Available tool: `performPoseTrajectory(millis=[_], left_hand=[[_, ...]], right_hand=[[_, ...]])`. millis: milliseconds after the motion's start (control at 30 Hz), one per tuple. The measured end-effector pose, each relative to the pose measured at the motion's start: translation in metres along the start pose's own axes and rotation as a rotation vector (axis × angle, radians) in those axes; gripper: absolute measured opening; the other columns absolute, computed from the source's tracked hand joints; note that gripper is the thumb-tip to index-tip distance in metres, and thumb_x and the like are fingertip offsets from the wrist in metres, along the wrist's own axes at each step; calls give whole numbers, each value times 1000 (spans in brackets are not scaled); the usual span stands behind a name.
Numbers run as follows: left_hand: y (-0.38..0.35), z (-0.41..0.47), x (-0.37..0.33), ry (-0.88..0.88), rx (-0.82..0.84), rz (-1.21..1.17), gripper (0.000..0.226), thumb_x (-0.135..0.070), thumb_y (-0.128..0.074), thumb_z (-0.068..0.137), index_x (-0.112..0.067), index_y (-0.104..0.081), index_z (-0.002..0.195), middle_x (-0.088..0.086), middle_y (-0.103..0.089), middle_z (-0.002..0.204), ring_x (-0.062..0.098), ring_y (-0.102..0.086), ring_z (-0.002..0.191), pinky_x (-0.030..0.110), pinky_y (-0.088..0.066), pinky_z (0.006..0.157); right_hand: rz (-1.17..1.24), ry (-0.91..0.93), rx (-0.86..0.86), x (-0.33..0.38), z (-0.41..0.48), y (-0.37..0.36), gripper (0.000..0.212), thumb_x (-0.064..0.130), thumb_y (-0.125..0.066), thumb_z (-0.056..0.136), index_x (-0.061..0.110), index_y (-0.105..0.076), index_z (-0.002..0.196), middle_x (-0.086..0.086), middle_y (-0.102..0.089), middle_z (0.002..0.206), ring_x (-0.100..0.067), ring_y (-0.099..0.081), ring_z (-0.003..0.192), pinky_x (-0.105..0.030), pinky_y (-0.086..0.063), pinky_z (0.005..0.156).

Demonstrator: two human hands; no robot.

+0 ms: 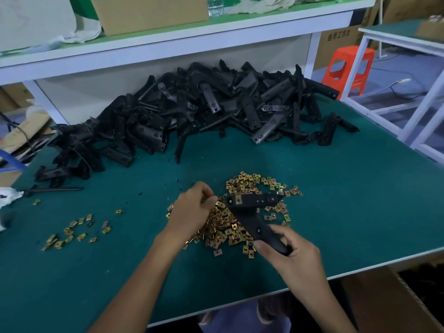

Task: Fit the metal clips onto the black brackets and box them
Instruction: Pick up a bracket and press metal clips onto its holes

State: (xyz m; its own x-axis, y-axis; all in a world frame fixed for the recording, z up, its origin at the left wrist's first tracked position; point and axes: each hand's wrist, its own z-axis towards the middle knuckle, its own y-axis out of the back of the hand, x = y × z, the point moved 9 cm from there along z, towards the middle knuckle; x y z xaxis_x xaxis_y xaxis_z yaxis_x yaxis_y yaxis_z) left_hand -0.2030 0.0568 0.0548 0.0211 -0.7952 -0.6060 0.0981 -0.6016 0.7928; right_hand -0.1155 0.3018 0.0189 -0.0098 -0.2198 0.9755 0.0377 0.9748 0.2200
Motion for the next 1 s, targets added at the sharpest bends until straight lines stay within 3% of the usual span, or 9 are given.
performPoseTrajectory(millis=[167, 267, 367, 533, 667, 833, 1000], left_hand=[[27, -9, -11, -22, -46, -343, 11, -35, -64, 98, -36, -68, 108, -18, -73, 95, -6, -66, 92, 15, -48, 78], [34, -15, -32, -96, 6, -465, 15, -30, -65, 98, -42, -72, 102, -20, -74, 97, -2, -69, 95, 15, -53, 80], [33, -19, -42, -109, 44, -544, 16, -27, -69, 95, -42, -74, 99, -16, -76, 95, 1, -71, 94, 14, -54, 80], [23, -25, -42, -65, 90, -524, 18, -29, -73, 92, -38, -75, 107, -15, -75, 95, 1, -70, 93, 20, -54, 86], [22, -31, -43, -78, 112, -482, 19, -32, -71, 94, -40, -73, 111, -17, -73, 96, -1, -68, 94, 12, -50, 82], [26, -34, -44, -101, 102, -552, 5, -34, -72, 93, -33, -77, 93, -14, -76, 93, 3, -70, 90, 18, -54, 81], [27, -35, -40, -69, 75, -613, 5, -38, -75, 90, -36, -72, 94, -11, -76, 91, 5, -72, 88, 27, -58, 85]], right_hand=[[-115, 57, 78, 6, -2, -7, 35, 56, -81, 69, 58, -67, 100, 22, -73, 79, 2, -65, 69, -10, -43, 59], [-179, 74, 116, 7, -4, -10, 40, 47, -86, 72, 63, -64, 101, 23, -73, 85, 2, -68, 77, -13, -47, 64], [-223, 73, 142, 6, -6, -12, 36, 47, -87, 72, 60, -67, 99, 22, -71, 76, 2, -65, 71, -13, -45, 61], [-238, 71, 156, 8, -9, -13, 29, 46, -87, 72, 48, -72, 97, 21, -63, 64, 2, -58, 61, -14, -40, 56], [-228, 71, 167, 8, -7, -14, 29, 46, -88, 70, 45, -75, 96, 16, -64, 63, 2, -55, 57, -13, -39, 55], [-252, 85, 180, 6, -6, -15, 45, 48, -89, 67, 68, -63, 97, 18, -72, 75, 4, -64, 67, -19, -50, 66], [-253, 97, 176, 4, -5, -15, 45, 51, -88, 65, 66, -64, 100, 19, -74, 82, 3, -68, 75, -18, -52, 69]])
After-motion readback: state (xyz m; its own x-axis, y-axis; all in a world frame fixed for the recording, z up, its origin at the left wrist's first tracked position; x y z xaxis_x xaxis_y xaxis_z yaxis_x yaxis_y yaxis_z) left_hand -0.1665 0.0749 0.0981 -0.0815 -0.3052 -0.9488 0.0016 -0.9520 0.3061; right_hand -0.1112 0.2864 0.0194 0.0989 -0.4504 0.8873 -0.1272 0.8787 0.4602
